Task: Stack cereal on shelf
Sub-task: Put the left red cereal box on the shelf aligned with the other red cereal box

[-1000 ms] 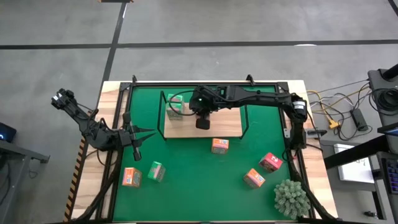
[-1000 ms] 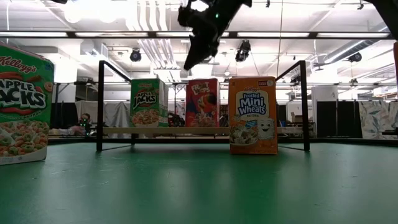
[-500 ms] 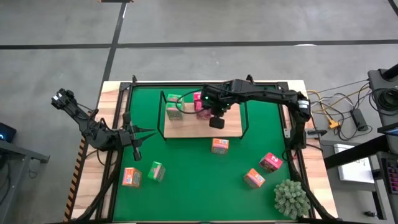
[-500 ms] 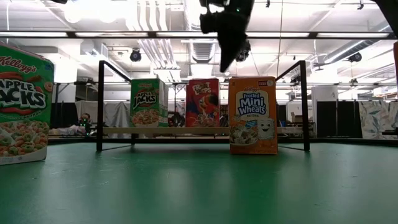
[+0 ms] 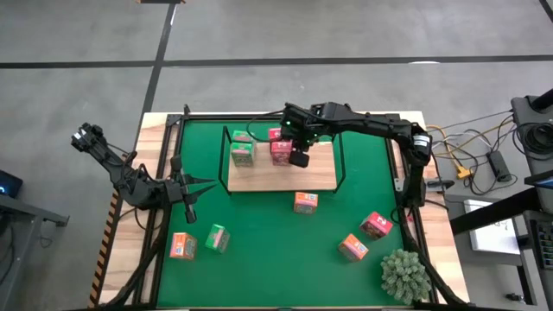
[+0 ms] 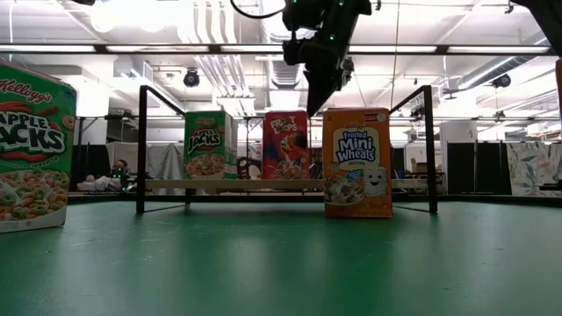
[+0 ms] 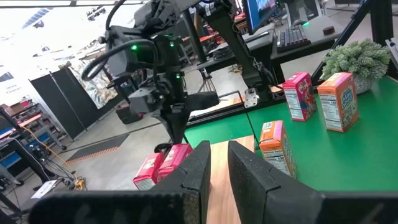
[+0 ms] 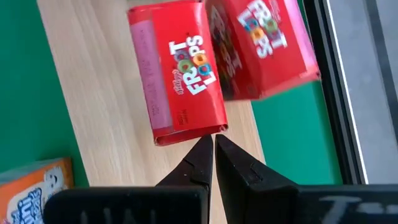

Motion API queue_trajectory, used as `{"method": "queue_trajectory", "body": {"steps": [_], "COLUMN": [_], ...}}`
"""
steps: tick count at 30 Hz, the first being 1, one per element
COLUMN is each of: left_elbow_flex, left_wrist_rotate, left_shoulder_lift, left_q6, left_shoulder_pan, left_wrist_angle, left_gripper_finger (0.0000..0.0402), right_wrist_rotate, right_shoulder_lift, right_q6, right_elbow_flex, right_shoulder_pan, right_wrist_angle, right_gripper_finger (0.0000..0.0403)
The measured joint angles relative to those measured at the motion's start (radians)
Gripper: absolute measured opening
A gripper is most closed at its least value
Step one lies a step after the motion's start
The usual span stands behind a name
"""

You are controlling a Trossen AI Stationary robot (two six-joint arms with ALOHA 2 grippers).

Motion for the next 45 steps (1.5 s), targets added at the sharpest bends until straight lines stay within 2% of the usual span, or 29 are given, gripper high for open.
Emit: {"method": "queue_trajectory", "body": {"steps": [34, 45], "left_elbow_flex": [0.000, 0.000], "left_wrist_rotate": [0.000, 0.000], "left_shoulder_lift": [0.000, 0.000], "left_q6": [0.008, 0.008], "left_shoulder_pan": [0.000, 0.000], "left_wrist_angle": [0.000, 0.000], "left_gripper_finger": [0.0039, 0.0039], "right_wrist_rotate": [-0.005, 0.020], "right_shoulder_lift": [0.004, -0.002], "right_q6": [0.043, 0.051], "right_elbow_flex": [0.000, 0.003], "right_shoulder_pan": [0.015, 0.010], "right_wrist_angle": [0.045, 0.003], "right_gripper_finger": [0.0009, 0.0009]}}
